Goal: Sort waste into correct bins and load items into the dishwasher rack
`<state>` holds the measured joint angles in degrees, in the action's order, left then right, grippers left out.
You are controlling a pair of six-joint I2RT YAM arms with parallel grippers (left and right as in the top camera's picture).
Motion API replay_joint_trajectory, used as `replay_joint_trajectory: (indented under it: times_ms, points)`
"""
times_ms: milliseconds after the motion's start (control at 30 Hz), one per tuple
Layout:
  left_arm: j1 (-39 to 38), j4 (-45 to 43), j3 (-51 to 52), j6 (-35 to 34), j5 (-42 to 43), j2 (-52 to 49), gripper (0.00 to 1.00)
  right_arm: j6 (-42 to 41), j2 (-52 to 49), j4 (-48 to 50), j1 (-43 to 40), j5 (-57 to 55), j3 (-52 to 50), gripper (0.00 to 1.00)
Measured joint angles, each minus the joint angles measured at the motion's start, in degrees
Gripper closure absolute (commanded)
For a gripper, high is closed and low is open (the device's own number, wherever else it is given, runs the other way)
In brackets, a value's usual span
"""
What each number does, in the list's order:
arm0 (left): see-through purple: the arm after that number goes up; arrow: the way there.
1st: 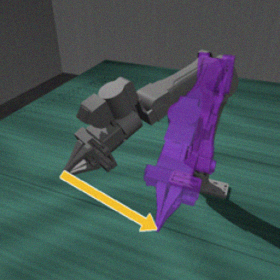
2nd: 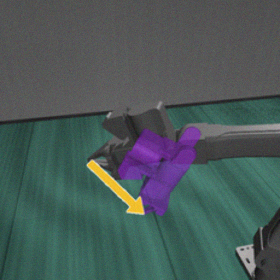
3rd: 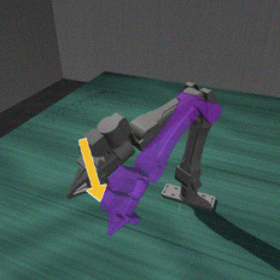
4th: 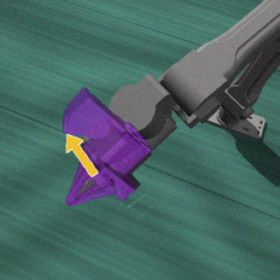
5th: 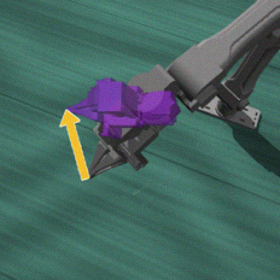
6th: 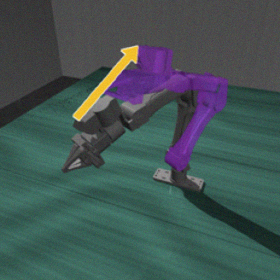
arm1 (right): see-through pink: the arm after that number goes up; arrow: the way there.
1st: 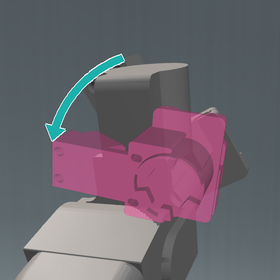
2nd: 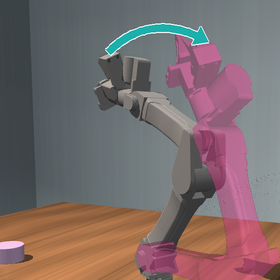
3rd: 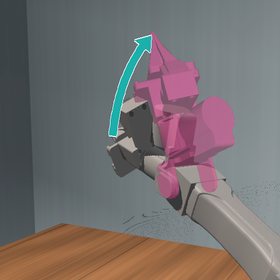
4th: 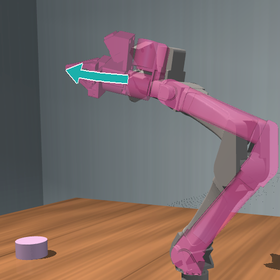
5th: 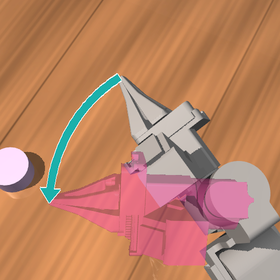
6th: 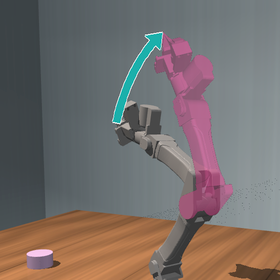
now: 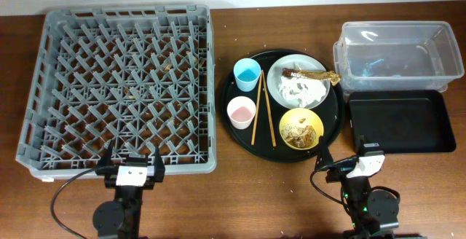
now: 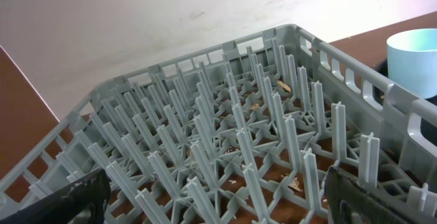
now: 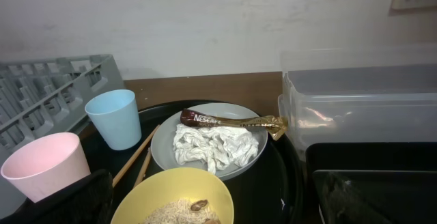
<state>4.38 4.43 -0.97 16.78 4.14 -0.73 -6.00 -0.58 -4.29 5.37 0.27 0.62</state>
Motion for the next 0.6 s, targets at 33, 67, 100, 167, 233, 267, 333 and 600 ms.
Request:
replay_joint_trajectory:
  times_ms: [33,67,100,167,233,267,333,600]
  points:
    - [0.0,0.0,0.0,0.0,0.0,0.0,0.0,0.0,0.0,0.0,0.0,0.0,0.0,0.02]
    - [0.0,0.0,0.0,0.0,0.0,0.0,0.0,0.0,0.0,0.0,0.0,0.0,0.0,0.01]
    - [0.0,0.0,0.0,0.0,0.0,0.0,0.0,0.0,0.0,0.0,0.0,0.0,0.0,0.02]
    - [0.0,0.0,0.0,0.0,0.0,0.0,0.0,0.0,0.0,0.0,0.0,0.0,0.0,0.01]
    - [0.0,0.0,0.0,0.0,0.0,0.0,0.0,0.0,0.0,0.0,0.0,0.0,0.0,0.02]
    - [0.0,0.0,0.0,0.0,0.0,0.0,0.0,0.0,0.0,0.0,0.0,0.0,0.0,0.02]
    - [0.0,0.0,0.0,0.0,0.0,0.0,0.0,0.0,0.0,0.0,0.0,0.0,0.0,0.02]
    - [0.0,0.0,0.0,0.0,0.0,0.0,0.0,-0.1,-0.8,-2.6,0.0,3.4,6.9,0.02]
